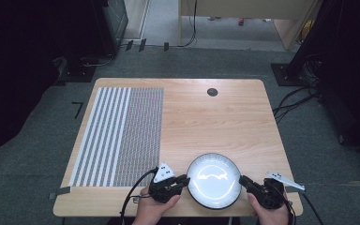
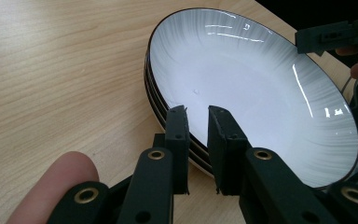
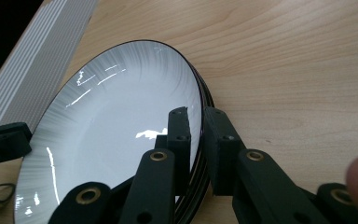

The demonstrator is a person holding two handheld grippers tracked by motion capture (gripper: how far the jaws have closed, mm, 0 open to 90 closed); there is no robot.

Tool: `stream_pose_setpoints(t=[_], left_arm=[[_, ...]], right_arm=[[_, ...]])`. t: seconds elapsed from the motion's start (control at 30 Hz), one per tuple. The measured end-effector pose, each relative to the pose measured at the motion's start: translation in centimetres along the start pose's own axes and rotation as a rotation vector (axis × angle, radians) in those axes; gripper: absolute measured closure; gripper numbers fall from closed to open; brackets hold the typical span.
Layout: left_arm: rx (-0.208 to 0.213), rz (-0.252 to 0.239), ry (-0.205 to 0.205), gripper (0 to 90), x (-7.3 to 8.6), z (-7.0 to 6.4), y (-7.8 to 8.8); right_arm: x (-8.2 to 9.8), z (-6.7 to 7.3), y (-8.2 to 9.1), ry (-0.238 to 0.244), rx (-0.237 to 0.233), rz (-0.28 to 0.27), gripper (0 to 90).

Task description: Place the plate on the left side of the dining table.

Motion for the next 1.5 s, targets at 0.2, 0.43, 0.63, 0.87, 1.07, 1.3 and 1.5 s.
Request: stream_pose_setpoints(t=[0.2, 0.43, 0.63, 0.87, 1.07, 1.3, 1.5], left_arm=[[-0.009, 0.002, -0.003, 80.6, 0.1, 0.0, -0.1], [-0.011, -0.003, 0.000, 80.7, 0.1, -0.1, -0.2], [-0.012, -0.005, 0.001, 80.9, 0.0, -0.1, -0.2], [-0.022, 0.009, -0.008, 80.8, 0.2, -0.2, -0.4], [-0.027, 0.004, -0.003, 79.5, 0.1, -0.2, -0.5], [-0.023, -0.002, -0.005, 74.1, 0.1, -0.2, -0.6], [-0.015, -0.003, 0.013, 67.3, 0.2, -0.1, -0.8]], right_arm=[[-0.4, -0.6, 0.3, -0.103, -0.077, -0.001, 82.4], [-0.3, -0.6, 0.2, -0.100, -0.068, 0.004, 81.5], [-0.2, -0.5, -0.2, -0.098, -0.052, 0.012, 80.1], [-0.4, -0.2, -0.2, -0.176, -0.117, 0.030, 78.7], [-0.3, -0.3, -0.7, -0.194, -0.078, 0.042, 80.8], [-0.8, -0.3, -0.9, -0.279, -0.075, 0.010, 83.4], [-0.6, -1.0, -1.3, -0.346, -0.106, 0.031, 83.3]])
Point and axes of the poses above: each handheld gripper's, and its own axes: y roughly backward along the jaws, x roughly out of its underside, z roughly to its left, the point moved 4 cm from there along -y, roughly forward along the jaws, and after that the axes turned 2 degrees about -y, right-handed, at the moved point
